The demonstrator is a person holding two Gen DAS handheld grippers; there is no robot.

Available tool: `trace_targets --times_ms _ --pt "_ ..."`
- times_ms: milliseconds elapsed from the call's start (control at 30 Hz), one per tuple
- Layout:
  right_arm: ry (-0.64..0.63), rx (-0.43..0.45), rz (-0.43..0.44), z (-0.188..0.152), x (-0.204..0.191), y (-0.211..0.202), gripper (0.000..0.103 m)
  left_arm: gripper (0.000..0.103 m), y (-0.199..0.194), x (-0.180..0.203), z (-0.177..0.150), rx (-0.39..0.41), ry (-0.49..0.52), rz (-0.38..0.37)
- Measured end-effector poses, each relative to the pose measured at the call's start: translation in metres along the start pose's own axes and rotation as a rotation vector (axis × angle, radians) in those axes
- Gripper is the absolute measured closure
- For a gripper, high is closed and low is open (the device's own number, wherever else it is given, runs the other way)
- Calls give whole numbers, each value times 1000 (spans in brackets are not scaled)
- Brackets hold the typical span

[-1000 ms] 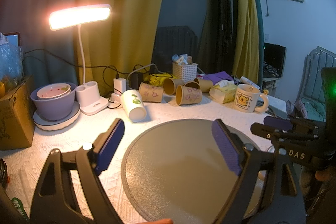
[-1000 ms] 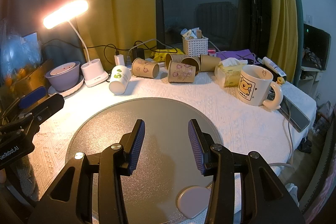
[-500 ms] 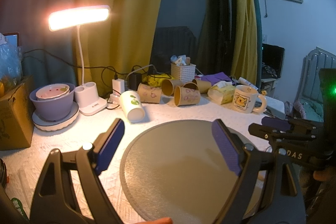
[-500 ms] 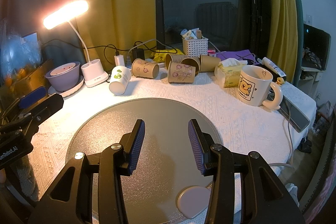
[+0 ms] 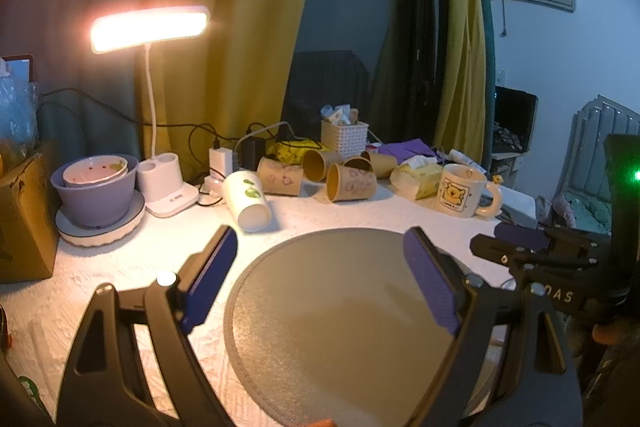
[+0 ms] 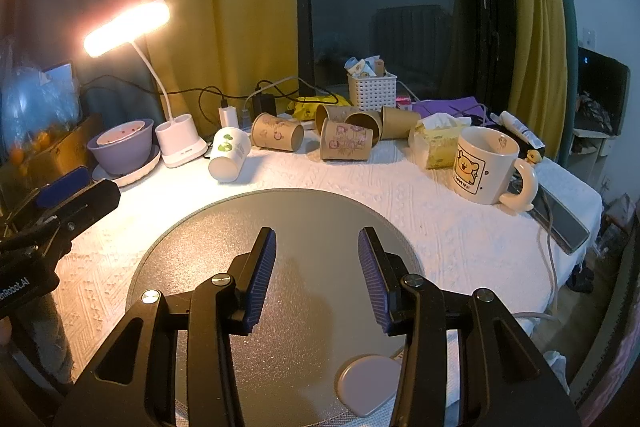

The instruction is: Flip cup upright

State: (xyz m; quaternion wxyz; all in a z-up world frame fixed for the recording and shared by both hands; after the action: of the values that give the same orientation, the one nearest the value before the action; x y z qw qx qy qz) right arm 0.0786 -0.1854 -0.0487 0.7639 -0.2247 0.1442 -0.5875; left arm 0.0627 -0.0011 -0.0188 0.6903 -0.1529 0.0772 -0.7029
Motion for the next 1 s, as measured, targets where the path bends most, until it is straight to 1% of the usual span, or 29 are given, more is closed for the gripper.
trace_targets --times_ms 167,300,400,567,700,833,1000 --pt "-4 -2 4 1 -3 0 58 17 1 -1 0 -5 3 2" --pt "-14 -11 7 10 -1 10 58 17 6 -4 1 -13 6 14" --pt "-30 -17 13 18 4 22 58 17 16 -8 1 -35 10 29" --pt "-46 -39 48 31 12 49 58 17 48 -23 4 -118 2 70" --pt "-34 -59 88 44 21 76 58 17 73 -35 7 -181 -8 110" --pt "-19 -79 119 57 30 103 58 17 106 -46 7 -244 -21 140" --pt "4 -106 138 69 42 134 58 17 141 -58 8 -308 -69 152"
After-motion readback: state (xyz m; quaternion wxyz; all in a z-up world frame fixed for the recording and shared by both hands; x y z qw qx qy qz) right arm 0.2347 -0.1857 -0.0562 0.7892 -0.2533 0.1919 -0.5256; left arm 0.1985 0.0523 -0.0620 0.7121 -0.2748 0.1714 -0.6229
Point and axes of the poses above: each gripper's, at about its wrist camera, not at the fingertips, and y roughly the way its jaws point, x to its right, z to its top, the point moved 7 cm from there along y, roughly the way its jaws point
